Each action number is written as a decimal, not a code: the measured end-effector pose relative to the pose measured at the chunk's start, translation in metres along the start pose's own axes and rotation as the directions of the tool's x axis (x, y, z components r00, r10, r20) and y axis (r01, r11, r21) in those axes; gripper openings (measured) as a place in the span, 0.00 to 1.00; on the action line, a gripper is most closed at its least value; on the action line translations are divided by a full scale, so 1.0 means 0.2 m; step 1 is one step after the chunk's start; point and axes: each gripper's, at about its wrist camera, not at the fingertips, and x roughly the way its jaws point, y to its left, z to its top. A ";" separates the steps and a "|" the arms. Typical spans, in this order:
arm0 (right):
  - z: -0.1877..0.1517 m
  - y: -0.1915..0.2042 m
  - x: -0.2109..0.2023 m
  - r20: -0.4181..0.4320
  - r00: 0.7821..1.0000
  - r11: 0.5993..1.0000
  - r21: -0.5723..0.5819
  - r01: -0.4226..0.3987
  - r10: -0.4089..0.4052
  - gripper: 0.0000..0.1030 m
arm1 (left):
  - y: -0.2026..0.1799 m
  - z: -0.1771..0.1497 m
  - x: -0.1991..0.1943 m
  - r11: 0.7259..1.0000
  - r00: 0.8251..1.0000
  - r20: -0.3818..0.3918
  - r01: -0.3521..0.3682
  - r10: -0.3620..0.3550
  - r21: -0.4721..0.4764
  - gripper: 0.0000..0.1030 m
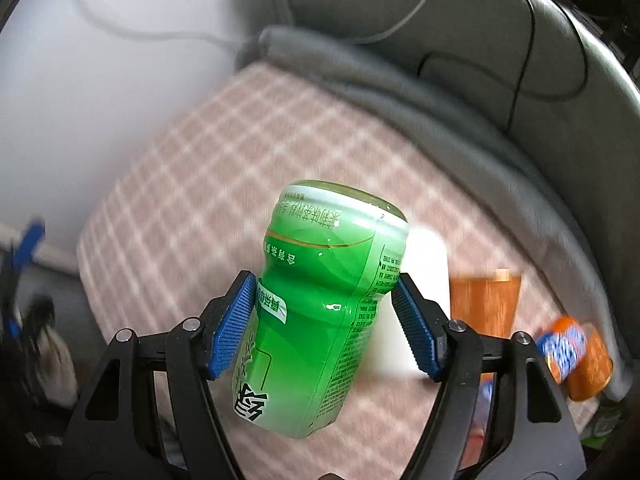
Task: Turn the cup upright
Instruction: 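Lift the green cup with the right tool toward the left tool, then grasp the green cup with the left tool while the right tool releases it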
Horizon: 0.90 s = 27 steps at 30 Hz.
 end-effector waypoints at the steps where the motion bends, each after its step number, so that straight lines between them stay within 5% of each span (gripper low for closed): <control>1: -0.05 0.00 0.00 -0.010 1.000 1.000 -0.013 0.001 -0.001 0.71 | -0.02 0.00 0.01 1.000 1.000 -0.004 0.004 -0.004 0.006 0.82; 14: -0.47 0.15 -0.01 -0.097 0.995 0.968 -0.253 -0.004 -0.021 0.70 | -0.17 -0.03 0.04 0.997 0.997 -0.052 0.055 -0.052 0.058 0.82; 27: -0.45 0.28 0.04 -0.057 0.998 0.961 -0.274 -0.020 0.004 0.64 | -0.16 0.00 0.02 0.993 0.998 -0.048 0.042 -0.037 0.115 0.82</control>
